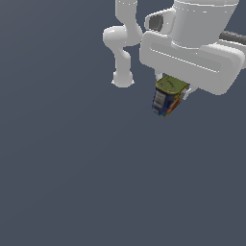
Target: Pick up the object and move it to a goal position.
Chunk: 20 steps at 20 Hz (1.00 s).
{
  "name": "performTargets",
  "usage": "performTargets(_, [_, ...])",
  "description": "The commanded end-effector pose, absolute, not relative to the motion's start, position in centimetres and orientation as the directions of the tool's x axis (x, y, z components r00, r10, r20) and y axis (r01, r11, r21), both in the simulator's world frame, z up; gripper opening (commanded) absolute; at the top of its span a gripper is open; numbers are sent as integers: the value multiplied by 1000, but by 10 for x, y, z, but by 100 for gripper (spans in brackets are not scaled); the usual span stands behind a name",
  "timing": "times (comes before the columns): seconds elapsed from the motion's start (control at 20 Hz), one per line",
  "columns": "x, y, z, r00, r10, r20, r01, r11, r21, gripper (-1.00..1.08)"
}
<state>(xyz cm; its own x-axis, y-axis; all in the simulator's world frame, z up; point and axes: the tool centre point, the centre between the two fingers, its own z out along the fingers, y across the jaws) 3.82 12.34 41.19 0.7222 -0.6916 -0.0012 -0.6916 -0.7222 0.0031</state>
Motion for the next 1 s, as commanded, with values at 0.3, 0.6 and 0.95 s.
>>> performTargets(0.3, [40,130,465,723,-691,0,-691,-723,0,-100])
performTargets(0.6, [42,132,480,723,-691,0,-691,-723,0,-100])
performTargets(0.95, [43,132,485,723,-691,0,-691,-723,0,-100])
